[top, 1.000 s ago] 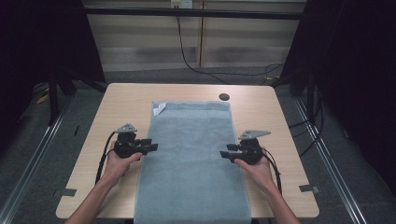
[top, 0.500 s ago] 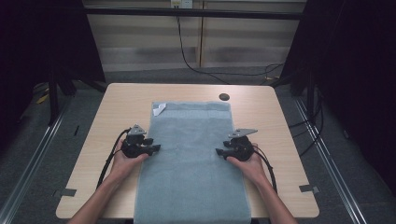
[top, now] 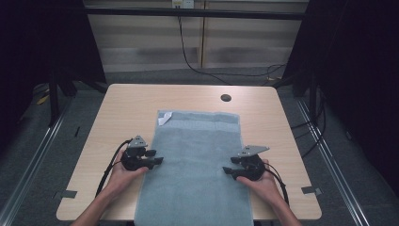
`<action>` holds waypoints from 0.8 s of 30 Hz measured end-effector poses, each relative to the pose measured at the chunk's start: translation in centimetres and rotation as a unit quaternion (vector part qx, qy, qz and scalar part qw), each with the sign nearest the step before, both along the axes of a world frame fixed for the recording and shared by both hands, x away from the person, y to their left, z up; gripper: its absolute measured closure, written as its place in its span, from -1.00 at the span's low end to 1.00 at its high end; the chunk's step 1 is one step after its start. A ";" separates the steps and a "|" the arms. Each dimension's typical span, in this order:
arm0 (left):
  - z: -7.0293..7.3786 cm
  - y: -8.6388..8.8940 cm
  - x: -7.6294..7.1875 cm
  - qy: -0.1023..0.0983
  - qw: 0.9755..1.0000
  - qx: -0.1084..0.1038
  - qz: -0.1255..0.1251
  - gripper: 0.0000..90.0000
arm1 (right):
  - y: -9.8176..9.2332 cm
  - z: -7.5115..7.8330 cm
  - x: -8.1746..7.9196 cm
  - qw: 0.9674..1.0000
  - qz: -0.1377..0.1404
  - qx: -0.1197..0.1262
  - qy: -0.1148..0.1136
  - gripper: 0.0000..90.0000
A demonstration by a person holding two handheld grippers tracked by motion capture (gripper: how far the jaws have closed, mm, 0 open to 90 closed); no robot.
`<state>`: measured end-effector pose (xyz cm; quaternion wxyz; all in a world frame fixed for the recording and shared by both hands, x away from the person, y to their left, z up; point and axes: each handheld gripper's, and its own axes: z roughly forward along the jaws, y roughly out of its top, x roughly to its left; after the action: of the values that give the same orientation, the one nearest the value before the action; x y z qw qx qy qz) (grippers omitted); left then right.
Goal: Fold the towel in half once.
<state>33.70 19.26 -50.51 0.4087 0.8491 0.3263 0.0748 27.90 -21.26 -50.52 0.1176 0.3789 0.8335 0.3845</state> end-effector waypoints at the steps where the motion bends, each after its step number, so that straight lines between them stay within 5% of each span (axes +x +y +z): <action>1: 0.0 0.0 -0.3 0.001 1.000 -0.001 -0.001 0.14 | 0.0 0.0 -0.3 1.000 0.000 0.000 0.002 0.01; 9: 0.2 0.5 -2.9 0.011 1.000 0.000 -0.023 0.13 | 0.0 0.0 -2.6 1.000 0.015 0.003 -0.005 0.02; 19: 0.6 1.1 -6.2 0.029 0.999 0.004 -0.042 0.06 | -0.2 0.3 -5.6 0.999 0.032 0.028 0.028 0.02; 24: 0.8 1.3 -6.1 0.039 0.999 -0.005 -0.037 0.05 | -0.3 0.6 -5.6 0.998 0.033 0.040 0.038 -0.13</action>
<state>27.55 20.58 -49.70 0.4019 0.8609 0.3112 0.0249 22.26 -21.58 -49.89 0.0577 0.3704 0.8332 0.4065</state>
